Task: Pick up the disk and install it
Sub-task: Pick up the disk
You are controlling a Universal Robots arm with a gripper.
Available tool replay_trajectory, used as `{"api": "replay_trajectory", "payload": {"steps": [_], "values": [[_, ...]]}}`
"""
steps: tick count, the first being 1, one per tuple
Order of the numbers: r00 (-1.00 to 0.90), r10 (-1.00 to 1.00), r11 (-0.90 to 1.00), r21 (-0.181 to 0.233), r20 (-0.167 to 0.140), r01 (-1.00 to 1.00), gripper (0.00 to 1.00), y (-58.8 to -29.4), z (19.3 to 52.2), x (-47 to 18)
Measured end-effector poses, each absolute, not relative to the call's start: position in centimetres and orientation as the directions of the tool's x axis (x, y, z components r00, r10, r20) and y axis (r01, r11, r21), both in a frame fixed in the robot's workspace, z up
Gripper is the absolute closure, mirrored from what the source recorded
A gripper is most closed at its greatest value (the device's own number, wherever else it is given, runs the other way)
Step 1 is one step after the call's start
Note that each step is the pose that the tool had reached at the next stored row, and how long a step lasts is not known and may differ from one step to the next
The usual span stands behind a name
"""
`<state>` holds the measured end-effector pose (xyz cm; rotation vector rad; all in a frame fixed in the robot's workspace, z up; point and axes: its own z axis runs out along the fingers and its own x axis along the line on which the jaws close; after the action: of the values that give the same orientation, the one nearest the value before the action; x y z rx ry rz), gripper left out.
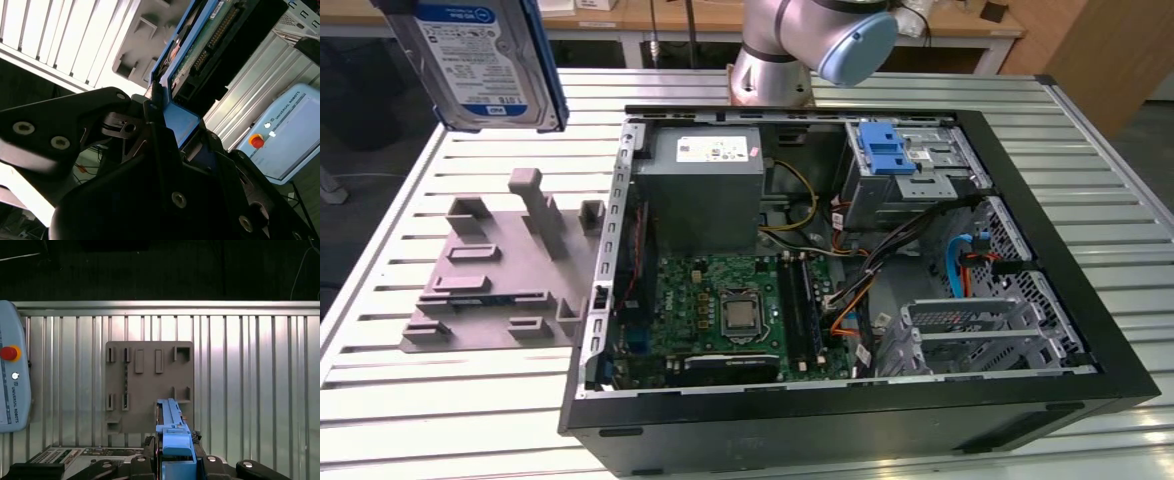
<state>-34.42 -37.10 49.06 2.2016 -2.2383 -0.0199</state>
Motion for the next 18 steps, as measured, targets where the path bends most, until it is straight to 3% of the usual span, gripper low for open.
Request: {"api": "replay_trajectory", "payload": {"steps": [18], "values": [[-0.017,-1.000,0.016,0.011,-0.008,-1.000,0.63,-39.4,49.0,-32.8]]}}
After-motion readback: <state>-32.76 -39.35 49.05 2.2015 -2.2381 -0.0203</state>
